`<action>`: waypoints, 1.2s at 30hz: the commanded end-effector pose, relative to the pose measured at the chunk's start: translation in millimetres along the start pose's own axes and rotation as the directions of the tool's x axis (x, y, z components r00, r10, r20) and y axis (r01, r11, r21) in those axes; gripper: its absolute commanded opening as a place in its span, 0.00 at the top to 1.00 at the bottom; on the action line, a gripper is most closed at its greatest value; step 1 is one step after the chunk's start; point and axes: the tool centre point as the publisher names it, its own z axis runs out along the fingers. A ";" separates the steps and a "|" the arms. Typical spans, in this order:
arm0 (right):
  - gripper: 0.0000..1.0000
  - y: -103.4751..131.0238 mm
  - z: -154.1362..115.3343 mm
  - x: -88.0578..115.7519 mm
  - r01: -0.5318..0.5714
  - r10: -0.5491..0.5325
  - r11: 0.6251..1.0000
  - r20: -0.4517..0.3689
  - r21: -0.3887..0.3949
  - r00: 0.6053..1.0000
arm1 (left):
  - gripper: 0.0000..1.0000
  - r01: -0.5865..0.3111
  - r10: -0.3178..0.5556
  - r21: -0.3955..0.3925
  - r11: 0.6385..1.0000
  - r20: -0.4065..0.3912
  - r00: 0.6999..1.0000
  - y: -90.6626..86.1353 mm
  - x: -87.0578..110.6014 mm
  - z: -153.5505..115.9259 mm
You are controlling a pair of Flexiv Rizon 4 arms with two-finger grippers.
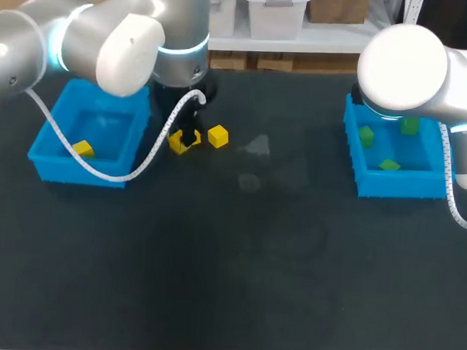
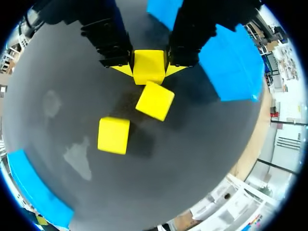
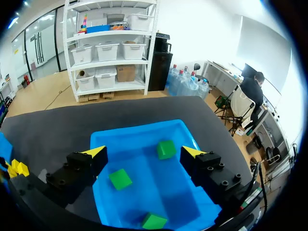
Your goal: Put the green cubes in the right bin and the yellow cubes in the left bin.
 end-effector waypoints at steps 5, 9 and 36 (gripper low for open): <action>0.00 0.3 0.4 -0.1 0.000 0.000 1.000 0.000 0.000 1.000 | 1.00 0.089 -0.074 -0.087 0.992 0.167 0.983 21.7 18.5 -72.2; 0.00 0.3 0.4 -0.1 0.000 0.000 1.000 0.000 0.000 1.000 | 1.00 0.228 -0.195 -0.139 0.964 0.216 0.957 54.0 36.4 -91.6; 0.00 0.3 0.4 -0.1 0.000 0.000 1.000 0.000 0.000 1.000 | 0.00 0.437 -0.415 -0.053 0.898 0.227 0.881 93.5 78.2 -97.6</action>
